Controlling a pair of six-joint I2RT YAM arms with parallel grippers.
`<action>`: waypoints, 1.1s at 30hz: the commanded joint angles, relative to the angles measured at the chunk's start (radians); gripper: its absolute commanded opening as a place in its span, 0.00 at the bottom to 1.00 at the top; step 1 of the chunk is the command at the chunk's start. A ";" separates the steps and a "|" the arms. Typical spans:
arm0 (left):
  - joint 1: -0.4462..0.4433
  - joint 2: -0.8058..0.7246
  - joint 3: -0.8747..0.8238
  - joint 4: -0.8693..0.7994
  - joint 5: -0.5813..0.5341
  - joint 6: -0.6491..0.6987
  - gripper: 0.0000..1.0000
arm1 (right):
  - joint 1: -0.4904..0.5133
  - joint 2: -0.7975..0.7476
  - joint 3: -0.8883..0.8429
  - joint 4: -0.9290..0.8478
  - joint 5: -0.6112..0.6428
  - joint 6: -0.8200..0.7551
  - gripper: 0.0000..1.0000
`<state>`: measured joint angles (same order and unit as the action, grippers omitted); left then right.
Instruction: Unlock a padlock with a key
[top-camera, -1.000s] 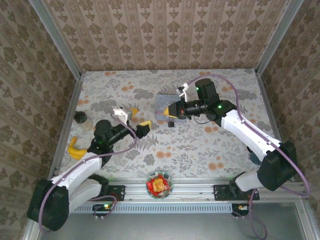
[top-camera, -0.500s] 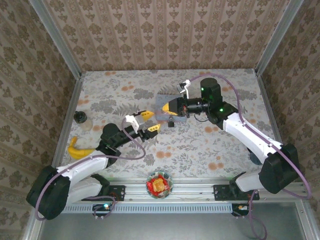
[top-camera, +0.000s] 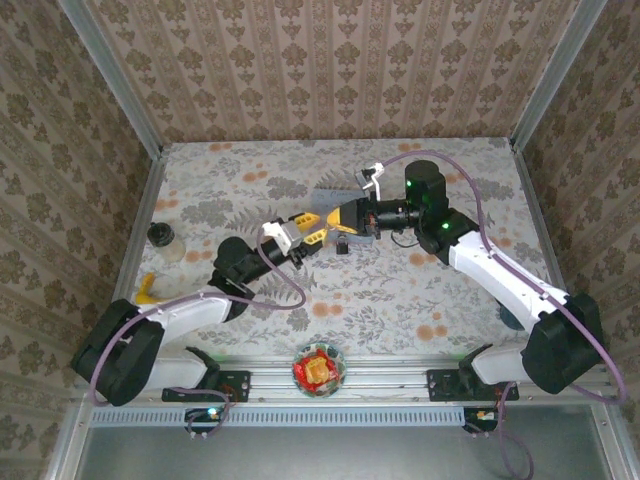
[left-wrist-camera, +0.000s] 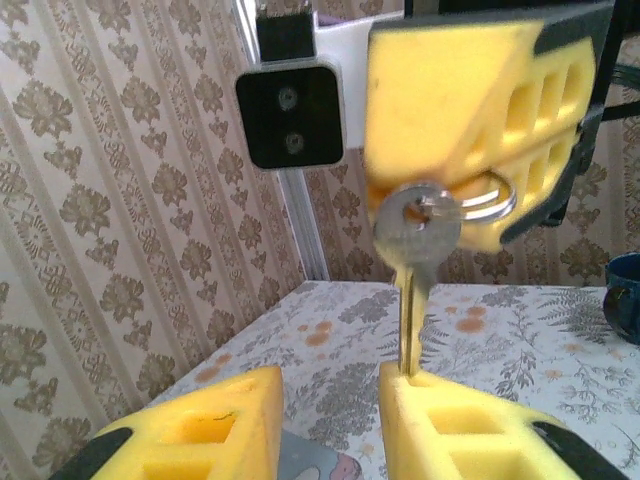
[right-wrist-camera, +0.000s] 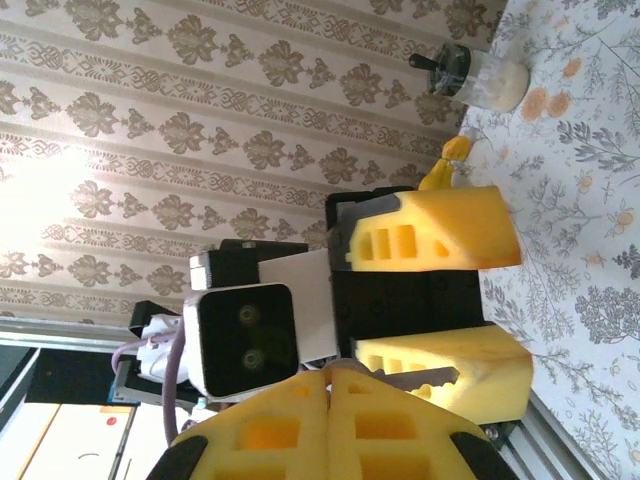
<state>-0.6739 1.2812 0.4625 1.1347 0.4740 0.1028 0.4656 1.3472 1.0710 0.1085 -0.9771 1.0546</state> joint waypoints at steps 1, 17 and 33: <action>-0.013 0.004 0.036 0.056 0.038 0.006 0.34 | 0.004 -0.017 -0.007 0.027 -0.012 0.011 0.00; -0.023 0.002 0.045 -0.007 0.057 0.030 0.41 | 0.005 -0.007 -0.015 0.033 -0.007 0.011 0.00; -0.042 -0.008 0.011 -0.011 -0.026 -0.036 0.60 | 0.014 -0.014 0.002 -0.050 0.046 -0.045 0.00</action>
<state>-0.7052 1.2697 0.4763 1.0557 0.4740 0.1043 0.4721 1.3476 1.0687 0.0799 -0.9466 1.0401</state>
